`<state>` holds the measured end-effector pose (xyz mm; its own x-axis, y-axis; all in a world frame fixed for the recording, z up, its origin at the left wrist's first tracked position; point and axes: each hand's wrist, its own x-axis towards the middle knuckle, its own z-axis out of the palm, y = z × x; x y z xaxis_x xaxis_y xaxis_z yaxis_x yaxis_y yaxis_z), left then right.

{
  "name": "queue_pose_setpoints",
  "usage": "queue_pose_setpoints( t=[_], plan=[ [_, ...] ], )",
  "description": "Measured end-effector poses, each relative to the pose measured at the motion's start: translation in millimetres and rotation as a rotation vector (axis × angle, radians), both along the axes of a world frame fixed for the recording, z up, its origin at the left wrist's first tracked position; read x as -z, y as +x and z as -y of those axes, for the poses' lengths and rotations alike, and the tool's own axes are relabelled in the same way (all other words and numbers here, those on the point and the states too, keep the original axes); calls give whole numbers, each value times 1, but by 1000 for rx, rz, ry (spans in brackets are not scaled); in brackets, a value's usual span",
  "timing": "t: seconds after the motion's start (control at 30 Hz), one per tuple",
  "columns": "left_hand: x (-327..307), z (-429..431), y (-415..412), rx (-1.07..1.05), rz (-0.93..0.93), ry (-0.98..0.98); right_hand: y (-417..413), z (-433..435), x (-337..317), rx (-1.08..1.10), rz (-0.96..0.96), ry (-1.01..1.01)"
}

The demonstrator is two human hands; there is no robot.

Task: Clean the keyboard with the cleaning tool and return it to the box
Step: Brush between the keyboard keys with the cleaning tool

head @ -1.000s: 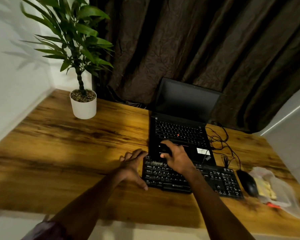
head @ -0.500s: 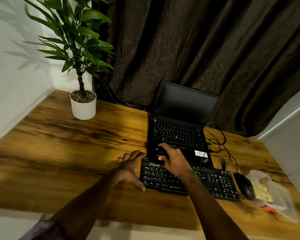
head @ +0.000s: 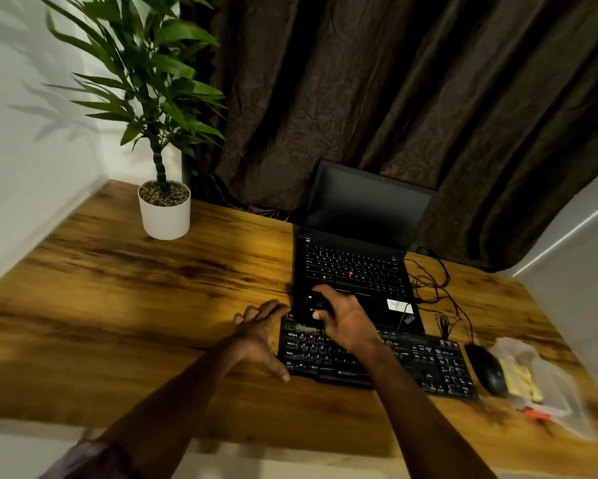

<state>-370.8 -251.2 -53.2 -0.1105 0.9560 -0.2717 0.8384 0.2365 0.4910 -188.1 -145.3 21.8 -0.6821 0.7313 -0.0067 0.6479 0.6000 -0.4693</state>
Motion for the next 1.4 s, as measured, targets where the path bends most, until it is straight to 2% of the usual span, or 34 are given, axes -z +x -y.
queue_pose_setpoints(
  t=[0.13, 0.37, 0.53, 0.6, 0.9, 1.2, 1.4],
  plan=[
    [-1, 0, 0, -5, -7, -12, -3, 6, -4, 1, 1, 15],
    [1, -2, 1, -6, -56, -55, -19, 17, 7, -43, -172, -75],
    [-1, -1, 0, 5, -24, -3, 7, 1, 6, 2, -51, -45],
    [1, 0, 1, 7, -16, 0, 15, -3, 6, 23, -61, -45],
    [-3, 1, 2, 15, -55, -40, -4, 11, 6, -22, -282, -139],
    [-3, 2, -1, 18, -29, 12, 33, -11, -1, 46, -122, -109],
    [-3, 2, -1, 16, -19, 2, 14, 3, 4, -20, -243, -131]
  ],
)
